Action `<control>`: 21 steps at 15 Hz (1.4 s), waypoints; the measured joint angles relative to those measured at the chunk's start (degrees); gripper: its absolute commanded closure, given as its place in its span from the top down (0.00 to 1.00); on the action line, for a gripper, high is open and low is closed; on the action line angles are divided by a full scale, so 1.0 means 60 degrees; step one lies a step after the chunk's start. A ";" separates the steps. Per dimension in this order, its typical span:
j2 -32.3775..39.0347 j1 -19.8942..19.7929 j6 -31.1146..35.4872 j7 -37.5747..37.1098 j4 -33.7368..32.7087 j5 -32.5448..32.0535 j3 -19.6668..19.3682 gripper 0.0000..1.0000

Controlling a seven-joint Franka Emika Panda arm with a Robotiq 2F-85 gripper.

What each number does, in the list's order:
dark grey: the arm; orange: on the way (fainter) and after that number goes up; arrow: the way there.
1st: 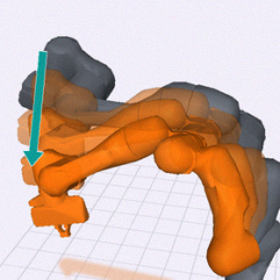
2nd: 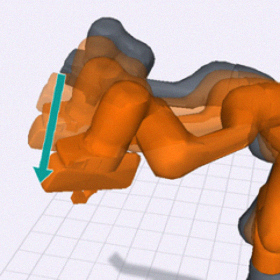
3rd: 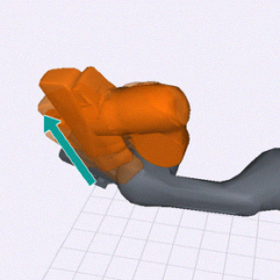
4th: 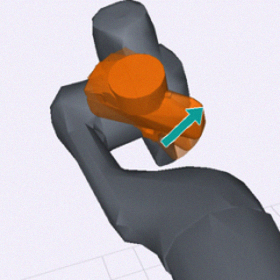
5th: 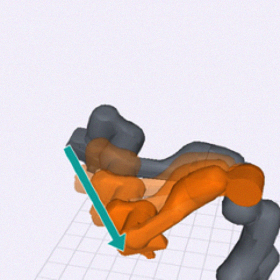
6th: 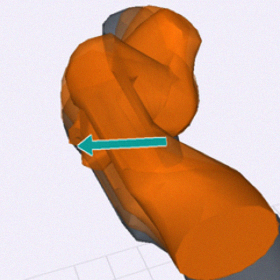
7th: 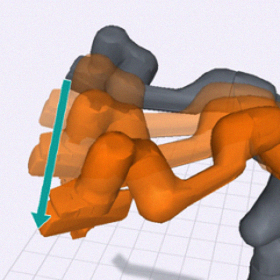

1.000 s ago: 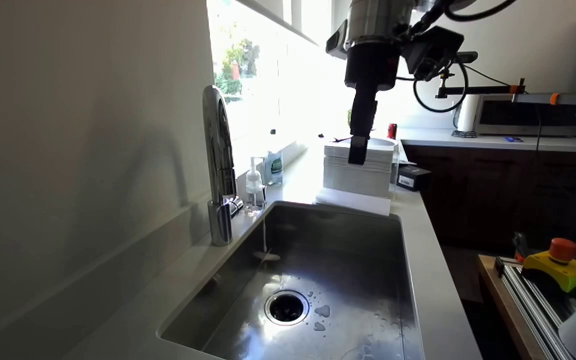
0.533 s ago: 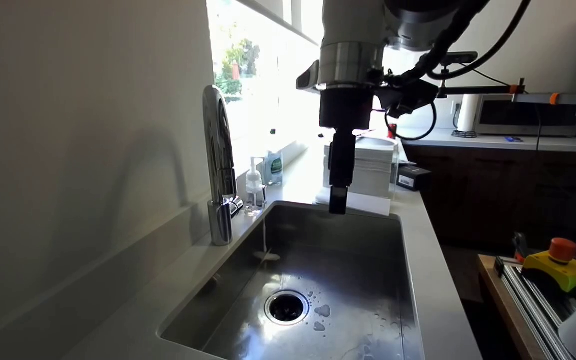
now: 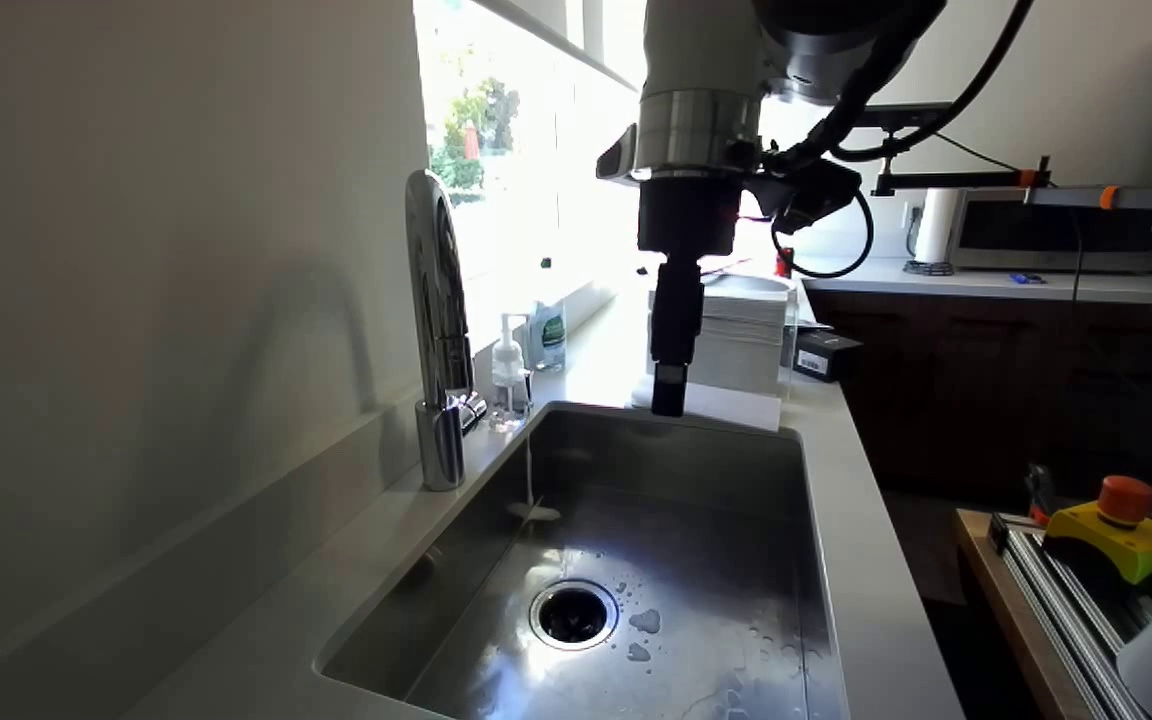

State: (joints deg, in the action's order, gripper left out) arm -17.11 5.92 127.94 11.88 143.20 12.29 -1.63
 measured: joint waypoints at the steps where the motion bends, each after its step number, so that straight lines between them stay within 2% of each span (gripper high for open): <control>1: -0.0001 -0.0148 0.0000 -0.0065 0.0003 -0.0030 -0.0039 1.00; 7: -0.0178 -0.1188 0.0000 -0.0447 0.0142 -0.0566 -0.0463 1.00; 16: -0.0893 -0.3304 0.0001 -0.1411 0.0789 -0.2837 -0.1357 1.00; 21: -0.0997 -0.3429 0.0000 -0.1502 0.0865 -0.2908 -0.1368 1.00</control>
State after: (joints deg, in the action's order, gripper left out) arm -23.09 -14.65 127.94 2.87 148.39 -5.16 -9.84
